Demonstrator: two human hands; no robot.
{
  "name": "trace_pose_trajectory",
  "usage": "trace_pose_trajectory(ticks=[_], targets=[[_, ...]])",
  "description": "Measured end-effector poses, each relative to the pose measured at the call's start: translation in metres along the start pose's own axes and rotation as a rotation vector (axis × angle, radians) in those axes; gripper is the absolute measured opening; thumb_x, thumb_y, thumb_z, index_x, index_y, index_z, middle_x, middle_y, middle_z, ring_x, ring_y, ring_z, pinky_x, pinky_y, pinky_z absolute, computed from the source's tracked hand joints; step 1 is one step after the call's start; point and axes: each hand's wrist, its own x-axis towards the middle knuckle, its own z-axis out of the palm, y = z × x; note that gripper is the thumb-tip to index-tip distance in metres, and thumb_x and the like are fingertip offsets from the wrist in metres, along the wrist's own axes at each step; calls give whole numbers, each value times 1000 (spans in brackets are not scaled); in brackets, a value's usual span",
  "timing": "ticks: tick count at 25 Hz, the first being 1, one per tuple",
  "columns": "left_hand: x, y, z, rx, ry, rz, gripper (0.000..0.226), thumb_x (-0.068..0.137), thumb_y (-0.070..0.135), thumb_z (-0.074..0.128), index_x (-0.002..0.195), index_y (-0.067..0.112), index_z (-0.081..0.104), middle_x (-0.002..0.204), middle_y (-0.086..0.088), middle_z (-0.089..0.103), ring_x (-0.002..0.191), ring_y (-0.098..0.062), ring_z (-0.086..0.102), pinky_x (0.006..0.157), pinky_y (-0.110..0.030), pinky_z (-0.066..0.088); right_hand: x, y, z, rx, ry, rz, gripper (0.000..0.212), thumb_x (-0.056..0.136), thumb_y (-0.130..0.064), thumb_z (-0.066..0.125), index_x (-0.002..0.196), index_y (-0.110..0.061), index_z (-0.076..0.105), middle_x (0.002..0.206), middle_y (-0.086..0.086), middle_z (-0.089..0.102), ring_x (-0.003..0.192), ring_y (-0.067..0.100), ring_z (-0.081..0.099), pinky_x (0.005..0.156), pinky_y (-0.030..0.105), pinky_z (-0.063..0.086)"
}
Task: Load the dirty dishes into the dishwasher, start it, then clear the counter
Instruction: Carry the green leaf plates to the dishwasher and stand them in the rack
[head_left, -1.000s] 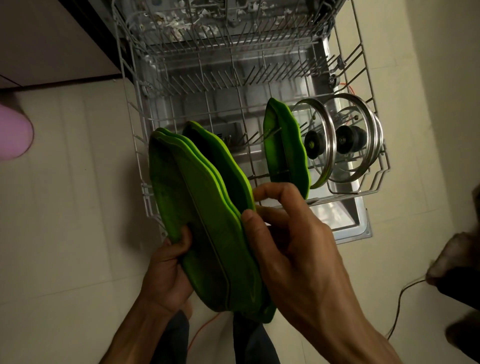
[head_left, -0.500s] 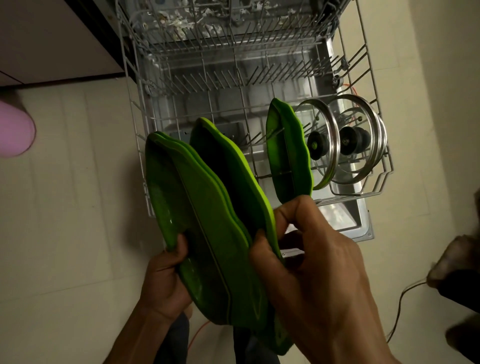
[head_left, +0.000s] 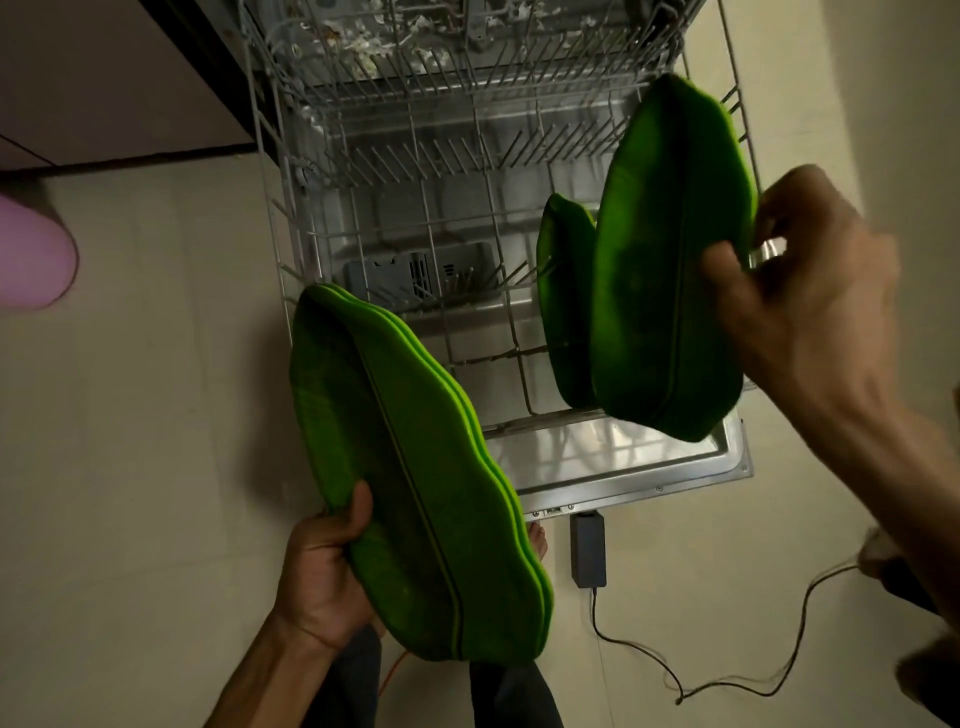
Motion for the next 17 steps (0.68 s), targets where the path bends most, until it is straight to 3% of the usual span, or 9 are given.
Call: trace_pose_trajectory(ticks=[1,2,4,5,8,12,15,17], targets=[[0,-2,-5,38,89,17,73,33,22,101,98,2,76,106,-21,71,95,-36,70,70,-51,58,5,1,3,-16,0,-6,15,89,-19,58,100,-11,51,85,4,55,70,28,56,60,28,35],[-1,-4,-1,57,128,45,78,19,23,102,91,3,78,99,-19,73,88,-35,72,63,-49,58,8,0,5,-42,2,-17,17,89,-18,57,102,-9,52,85,4,54,71,28,55,62,30,35],[-3,-3,8,4,-23,22,72,40,23,100,103,-2,74,111,-22,69,100,-37,68,77,-55,56,13,1,13,-83,-2,-60,21,89,-17,56,106,-7,52,87,5,55,75,31,55,64,36,40],[-2,-3,7,-12,-20,11,70,49,23,98,108,-3,72,116,-23,67,105,-38,66,83,-58,54,16,1,19,-97,-13,-84,22,88,-17,55,107,-6,52,89,8,57,77,34,57,66,42,46],[-1,-5,3,61,178,56,82,13,21,101,90,5,79,100,-18,74,87,-35,72,61,-50,58,24,6,36,-174,-81,-120,27,88,-17,56,111,-4,50,95,17,62,81,39,58,71,53,51],[-4,-7,11,73,209,84,87,9,20,101,92,6,78,100,-17,74,85,-35,72,58,-49,58,36,9,50,-280,-176,-122,33,92,-16,58,120,-2,49,96,18,57,80,33,52,66,36,39],[-3,-6,10,82,203,72,85,10,21,101,91,6,79,100,-17,74,85,-35,72,59,-48,58,41,6,58,-405,-235,-128,35,96,-19,56,123,0,49,102,24,60,91,41,57,68,37,34],[-3,-6,11,72,184,78,84,10,21,101,90,6,79,98,-16,74,85,-34,72,59,-48,58,45,5,65,-521,-258,-146,33,98,-23,53,123,-2,49,101,22,61,85,36,56,67,37,34]])
